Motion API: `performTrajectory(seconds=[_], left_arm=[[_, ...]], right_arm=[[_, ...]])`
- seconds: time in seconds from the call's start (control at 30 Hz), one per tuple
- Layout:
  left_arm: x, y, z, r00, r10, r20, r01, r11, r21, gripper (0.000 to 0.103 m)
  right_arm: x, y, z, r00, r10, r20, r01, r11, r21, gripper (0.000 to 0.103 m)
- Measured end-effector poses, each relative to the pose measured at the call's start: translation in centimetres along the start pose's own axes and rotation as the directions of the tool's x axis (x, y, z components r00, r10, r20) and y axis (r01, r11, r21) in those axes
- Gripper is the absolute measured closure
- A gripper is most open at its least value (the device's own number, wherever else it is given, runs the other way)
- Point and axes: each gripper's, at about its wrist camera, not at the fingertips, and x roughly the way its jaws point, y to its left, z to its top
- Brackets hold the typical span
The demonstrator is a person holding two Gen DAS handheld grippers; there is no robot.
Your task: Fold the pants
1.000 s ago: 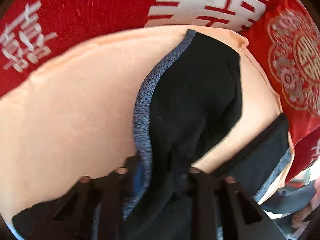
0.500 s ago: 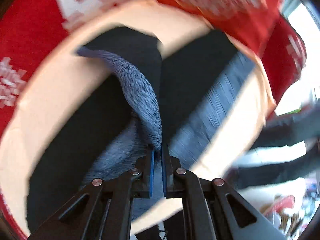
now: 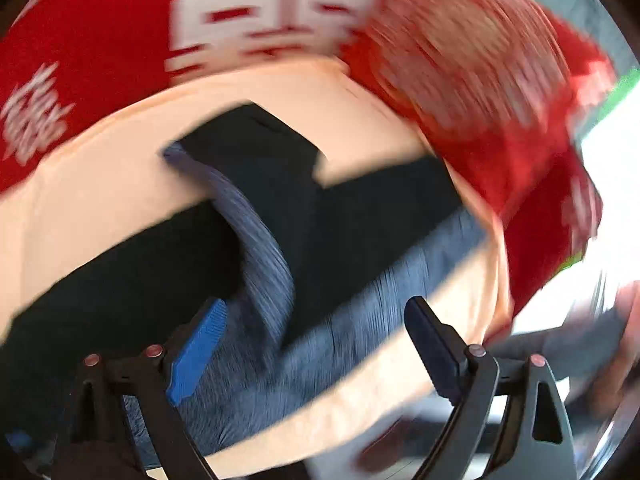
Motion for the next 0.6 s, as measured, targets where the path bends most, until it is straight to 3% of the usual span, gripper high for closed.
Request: performTrajectory(seconds=[0.13, 0.3, 0.4, 0.47, 0.5, 0.6], left_arm=[[-0.8, -1.7, 1.3, 1.0, -0.013, 0.012, 0.013, 1.0, 0.001, 0.028], [-0.9, -4.7, 3.7, 1.0, -0.02, 0.023, 0.02, 1.0, 0.021, 0.028], [-0.6, -6.7, 5.0, 1.0, -0.014, 0.014, 0.013, 0.999, 0.048, 0.028], [-0.2, -8.2, 5.7, 1.0, -0.005, 0.005, 0.005, 0.998, 0.068, 0.028], [0.0, -8.7, 6.1, 1.0, -0.002, 0.0, 0.002, 0.997, 0.075, 0.028], [0.3, -10.2, 7.1, 1.0, 0.004, -0.018, -0.002, 0.996, 0.094, 0.028]], right_arm=[[3.0, 4.1, 3.1, 0.993, -0.112, 0.048, 0.12, 0.961, -0.249, 0.011], [6.7, 4.8, 4.6, 0.959, -0.275, 0.065, 0.28, 0.898, -0.338, 0.006], [7.6, 5.0, 4.6, 0.963, -0.267, 0.033, 0.258, 0.885, -0.386, 0.006], [8.0, 3.3, 5.3, 0.99, -0.13, -0.052, 0.107, 0.943, -0.315, 0.032], [8.1, 1.9, 5.6, 0.993, -0.059, -0.107, 0.033, 0.971, -0.236, 0.063], [7.2, -2.9, 6.3, 0.987, 0.105, -0.121, -0.109, 0.994, -0.026, 0.085]])
